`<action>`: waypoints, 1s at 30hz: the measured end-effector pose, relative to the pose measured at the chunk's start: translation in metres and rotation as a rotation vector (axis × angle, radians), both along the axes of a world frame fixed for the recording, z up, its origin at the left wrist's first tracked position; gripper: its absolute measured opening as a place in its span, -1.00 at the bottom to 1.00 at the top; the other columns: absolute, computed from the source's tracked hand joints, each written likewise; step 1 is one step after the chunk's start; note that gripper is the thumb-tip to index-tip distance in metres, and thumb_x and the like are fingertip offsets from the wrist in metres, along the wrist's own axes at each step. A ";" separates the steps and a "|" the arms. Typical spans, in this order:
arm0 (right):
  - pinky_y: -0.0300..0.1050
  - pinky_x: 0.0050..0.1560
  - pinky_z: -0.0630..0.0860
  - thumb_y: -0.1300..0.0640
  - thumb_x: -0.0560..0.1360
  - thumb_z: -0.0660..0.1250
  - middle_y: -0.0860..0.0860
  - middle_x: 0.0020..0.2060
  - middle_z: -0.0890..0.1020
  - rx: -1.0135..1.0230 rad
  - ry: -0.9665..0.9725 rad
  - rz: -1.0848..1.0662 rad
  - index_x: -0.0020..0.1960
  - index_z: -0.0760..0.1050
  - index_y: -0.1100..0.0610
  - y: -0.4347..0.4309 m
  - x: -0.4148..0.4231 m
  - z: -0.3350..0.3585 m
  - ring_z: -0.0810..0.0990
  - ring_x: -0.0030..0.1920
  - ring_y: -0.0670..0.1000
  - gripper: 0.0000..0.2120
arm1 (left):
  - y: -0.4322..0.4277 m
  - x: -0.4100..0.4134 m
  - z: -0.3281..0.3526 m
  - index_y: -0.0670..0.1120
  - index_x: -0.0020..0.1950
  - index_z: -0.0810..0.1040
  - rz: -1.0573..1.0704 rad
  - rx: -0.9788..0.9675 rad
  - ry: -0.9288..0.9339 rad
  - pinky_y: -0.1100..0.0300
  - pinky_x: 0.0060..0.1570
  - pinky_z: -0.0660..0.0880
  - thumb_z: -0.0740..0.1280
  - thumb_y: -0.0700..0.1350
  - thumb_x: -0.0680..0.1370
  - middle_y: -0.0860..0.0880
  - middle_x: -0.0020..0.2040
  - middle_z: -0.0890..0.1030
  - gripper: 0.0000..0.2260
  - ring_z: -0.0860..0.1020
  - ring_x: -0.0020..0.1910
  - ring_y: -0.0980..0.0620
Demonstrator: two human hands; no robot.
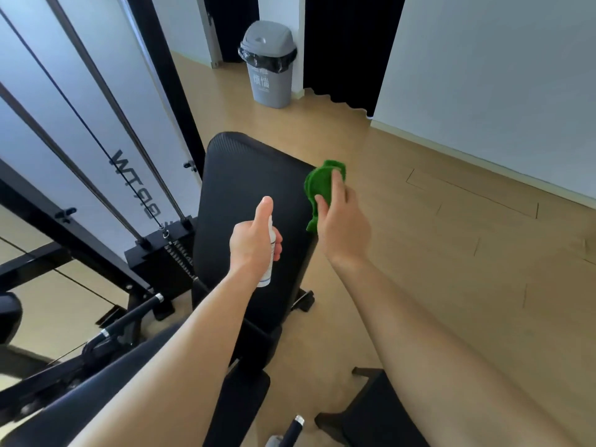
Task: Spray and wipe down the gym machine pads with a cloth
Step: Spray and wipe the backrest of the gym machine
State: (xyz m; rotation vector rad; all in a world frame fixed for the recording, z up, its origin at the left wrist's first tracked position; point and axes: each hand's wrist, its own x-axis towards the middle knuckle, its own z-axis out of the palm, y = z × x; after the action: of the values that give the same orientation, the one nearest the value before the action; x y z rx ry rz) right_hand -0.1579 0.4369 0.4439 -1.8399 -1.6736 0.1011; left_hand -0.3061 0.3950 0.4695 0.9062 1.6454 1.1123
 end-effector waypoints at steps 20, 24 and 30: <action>-0.17 -0.43 0.59 -0.04 0.68 0.19 0.02 0.13 0.56 -0.354 0.881 0.007 0.45 0.38 -0.02 -0.079 0.103 -0.054 0.62 -0.07 0.00 -0.64 | -0.059 0.099 -0.089 -0.37 -0.17 0.58 0.151 0.010 0.392 -0.03 -0.17 0.57 0.03 0.44 0.41 -0.28 -0.22 0.66 -0.16 0.54 -0.33 -0.10; -0.17 -0.44 0.57 -0.04 0.68 0.19 0.01 0.15 0.58 -0.298 0.931 0.013 0.42 0.41 -0.03 -0.075 0.087 -0.051 0.66 -0.02 0.06 -0.67 | -0.079 0.081 -0.114 -0.36 -0.16 0.59 0.148 -0.061 0.428 -0.06 -0.12 0.57 0.04 0.39 0.43 -0.26 -0.21 0.68 -0.21 0.64 -0.16 -0.25; -0.20 0.34 0.40 0.05 0.69 0.14 -0.09 0.32 0.53 0.000 0.910 0.005 0.50 0.35 0.03 -0.053 0.044 -0.038 0.51 0.30 -0.05 -0.62 | -0.096 0.050 -0.125 -0.33 -0.22 0.59 0.162 -0.116 0.417 -0.03 -0.08 0.56 0.07 0.36 0.47 -0.21 -0.26 0.68 -0.26 0.63 -0.19 -0.20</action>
State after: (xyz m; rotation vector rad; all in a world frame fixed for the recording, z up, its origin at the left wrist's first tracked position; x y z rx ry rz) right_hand -0.1136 0.3837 0.4064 -1.4341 -1.0167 0.8059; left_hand -0.2564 0.2992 0.3440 0.9888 2.1336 0.9639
